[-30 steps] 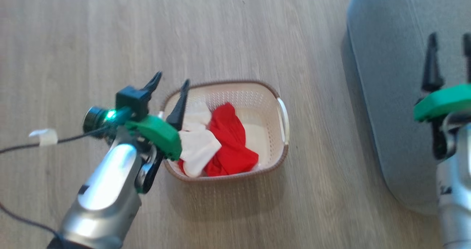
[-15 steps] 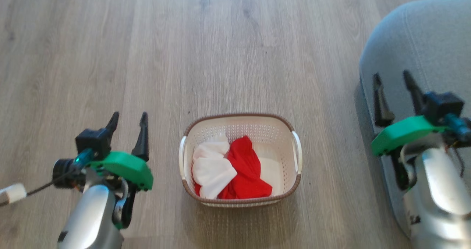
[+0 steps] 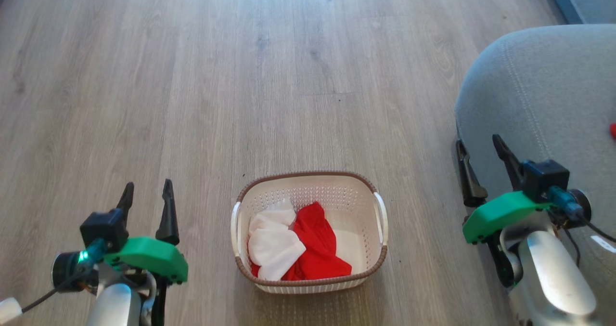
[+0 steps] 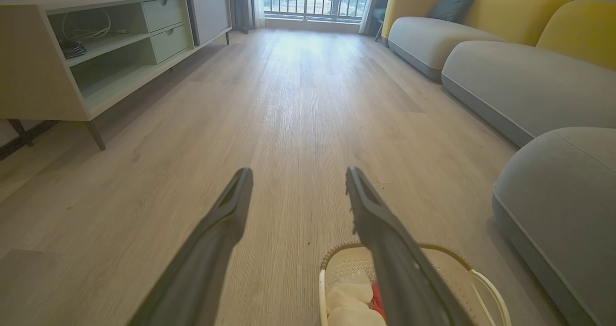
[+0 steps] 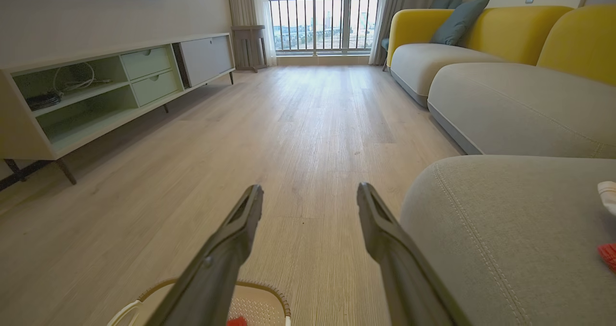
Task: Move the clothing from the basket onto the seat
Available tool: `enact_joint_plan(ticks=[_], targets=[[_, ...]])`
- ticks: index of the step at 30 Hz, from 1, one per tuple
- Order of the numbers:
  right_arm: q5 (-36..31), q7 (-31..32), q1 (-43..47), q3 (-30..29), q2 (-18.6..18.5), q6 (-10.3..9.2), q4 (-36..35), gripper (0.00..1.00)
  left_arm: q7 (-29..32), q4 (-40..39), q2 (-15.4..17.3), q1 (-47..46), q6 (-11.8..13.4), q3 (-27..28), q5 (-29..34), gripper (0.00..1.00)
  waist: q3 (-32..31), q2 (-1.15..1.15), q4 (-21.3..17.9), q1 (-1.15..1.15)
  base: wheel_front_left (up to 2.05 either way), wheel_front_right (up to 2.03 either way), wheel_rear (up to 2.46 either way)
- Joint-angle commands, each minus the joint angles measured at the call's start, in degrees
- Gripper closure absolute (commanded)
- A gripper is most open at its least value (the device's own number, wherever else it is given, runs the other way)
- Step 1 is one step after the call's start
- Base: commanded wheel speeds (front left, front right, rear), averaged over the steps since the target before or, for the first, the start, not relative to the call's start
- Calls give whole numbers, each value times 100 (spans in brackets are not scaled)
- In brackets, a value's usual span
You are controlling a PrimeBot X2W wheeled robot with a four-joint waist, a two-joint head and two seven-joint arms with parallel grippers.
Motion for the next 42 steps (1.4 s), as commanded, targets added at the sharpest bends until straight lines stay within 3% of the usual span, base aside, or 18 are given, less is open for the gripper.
enact_joint_plan(ticks=[1,19,28,42], targets=[[44,-38,-84,164,53,-1,-225,0,-72,-271,-1,-88,-37,301,143,0,-28,0,-42,1,0,0,0],[63,-38,-118,135,59,-1,-405,0,-72,-270,-224,-25,-363,438,474,0,233,0,-98,1,0,0,0],[90,-38,-698,185,82,-1,-652,0,-72,53,-249,-518,-527,-15,486,0,1198,0,-271,1,0,0,0],[16,-38,-1741,211,145,-1,-1113,0,-72,974,-251,-2217,-387,-1298,222,0,3280,0,-541,1,0,0,0]])
